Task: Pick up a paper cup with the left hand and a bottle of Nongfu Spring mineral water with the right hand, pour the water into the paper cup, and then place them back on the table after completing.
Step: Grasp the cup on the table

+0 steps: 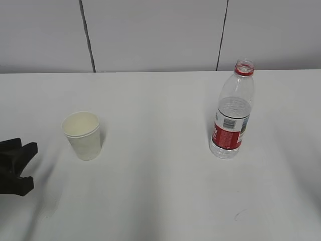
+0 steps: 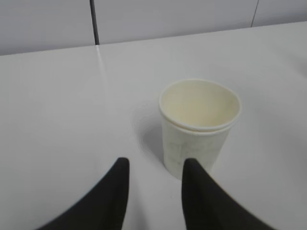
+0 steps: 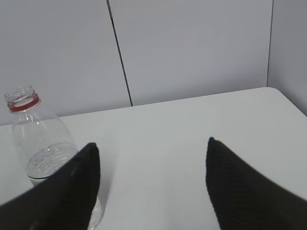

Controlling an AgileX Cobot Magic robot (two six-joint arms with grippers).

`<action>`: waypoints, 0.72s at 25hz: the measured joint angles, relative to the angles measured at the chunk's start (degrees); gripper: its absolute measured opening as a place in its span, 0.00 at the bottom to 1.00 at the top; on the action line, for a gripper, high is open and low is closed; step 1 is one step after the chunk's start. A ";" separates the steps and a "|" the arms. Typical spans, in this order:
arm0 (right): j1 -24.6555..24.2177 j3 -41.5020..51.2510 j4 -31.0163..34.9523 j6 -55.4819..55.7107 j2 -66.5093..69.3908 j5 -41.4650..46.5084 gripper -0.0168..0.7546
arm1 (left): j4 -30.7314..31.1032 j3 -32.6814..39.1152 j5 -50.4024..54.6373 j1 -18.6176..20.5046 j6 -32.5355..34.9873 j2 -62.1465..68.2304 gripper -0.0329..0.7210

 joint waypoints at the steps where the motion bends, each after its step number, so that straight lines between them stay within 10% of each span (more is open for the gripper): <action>1: 0.00 0.00 -0.03 0.00 0.00 0.00 0.69 | 0.00 0.00 -0.18 0.00 0.00 1.05 0.36; 14: 0.00 0.00 -0.03 0.00 0.00 -0.12 0.69 | 3.00 -0.52 -0.39 0.00 0.00 9.61 0.40; 18: 0.00 0.00 -0.03 0.00 0.00 -0.12 0.69 | 5.87 -3.29 -0.46 0.00 0.00 12.02 0.57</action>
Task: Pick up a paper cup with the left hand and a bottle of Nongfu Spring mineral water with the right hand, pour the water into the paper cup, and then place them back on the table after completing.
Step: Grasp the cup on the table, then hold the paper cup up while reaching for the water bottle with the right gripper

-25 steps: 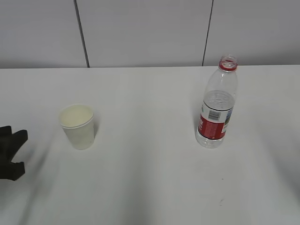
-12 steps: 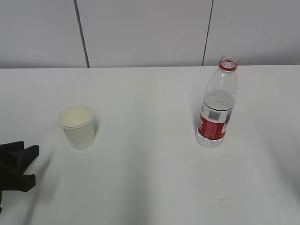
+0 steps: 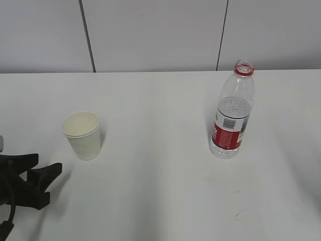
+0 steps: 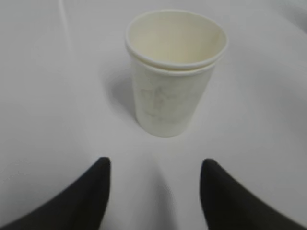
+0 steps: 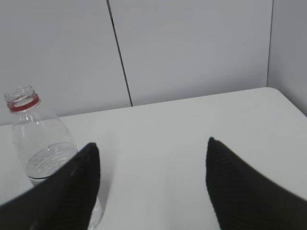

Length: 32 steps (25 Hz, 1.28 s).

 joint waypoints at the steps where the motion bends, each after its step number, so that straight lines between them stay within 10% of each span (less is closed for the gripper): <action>1: 0.00 0.00 -0.09 0.00 0.00 0.00 0.69 | 0.73 -0.94 -0.05 0.00 0.00 0.77 0.64; 8: 0.00 0.00 -0.09 0.00 0.00 0.00 0.69 | 2.39 -9.10 -0.12 0.00 0.00 6.82 0.90; 32: 0.00 0.00 -0.09 0.00 0.00 0.00 0.69 | -3.02 -25.44 -0.11 -7.59 0.00 21.17 0.80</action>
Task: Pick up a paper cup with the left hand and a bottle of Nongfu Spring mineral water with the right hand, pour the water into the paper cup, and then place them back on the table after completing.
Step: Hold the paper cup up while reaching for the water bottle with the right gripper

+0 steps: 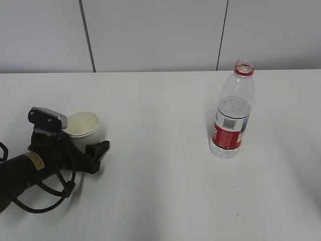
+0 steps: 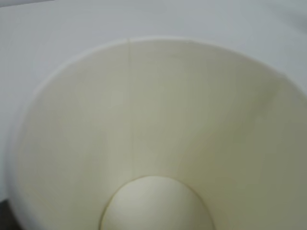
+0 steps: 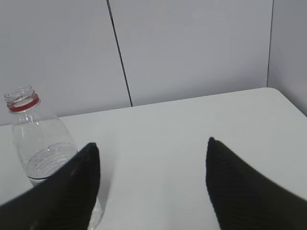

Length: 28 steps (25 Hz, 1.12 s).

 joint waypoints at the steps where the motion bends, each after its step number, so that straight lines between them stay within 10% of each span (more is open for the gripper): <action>1: 0.00 0.00 0.00 0.00 0.00 0.00 0.69 | 0.00 0.00 0.00 0.00 0.00 0.00 0.77; 15: 0.00 0.00 -2.35 3.18 0.93 -1.42 0.69 | 0.58 0.00 -0.19 0.00 0.00 0.02 0.56; 28: 0.00 -0.59 -35.18 20.23 28.22 -26.67 0.69 | 1.16 0.00 -0.23 0.00 0.00 0.02 0.56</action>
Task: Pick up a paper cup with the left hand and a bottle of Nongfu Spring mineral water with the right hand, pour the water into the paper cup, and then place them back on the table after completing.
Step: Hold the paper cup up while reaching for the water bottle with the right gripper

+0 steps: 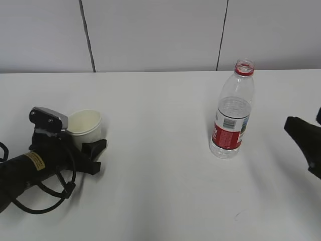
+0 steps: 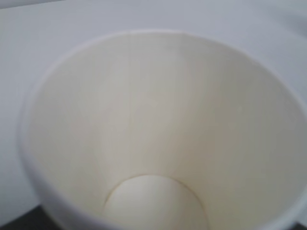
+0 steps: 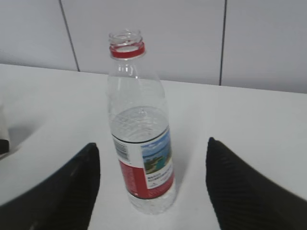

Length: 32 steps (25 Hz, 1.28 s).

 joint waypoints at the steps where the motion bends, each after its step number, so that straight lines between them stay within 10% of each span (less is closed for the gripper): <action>1: 0.00 -0.20 -0.39 0.69 2.62 -2.96 0.69 | 0.19 0.00 0.00 0.00 0.00 0.00 0.56; 10: 0.00 -0.58 -0.90 1.04 23.96 -22.40 0.81 | 1.40 0.00 -0.06 0.00 0.00 0.00 0.56; 32: 0.00 -16.94 -4.97 -6.34 46.23 -23.88 0.89 | 2.71 0.00 -0.13 0.00 0.00 0.00 0.56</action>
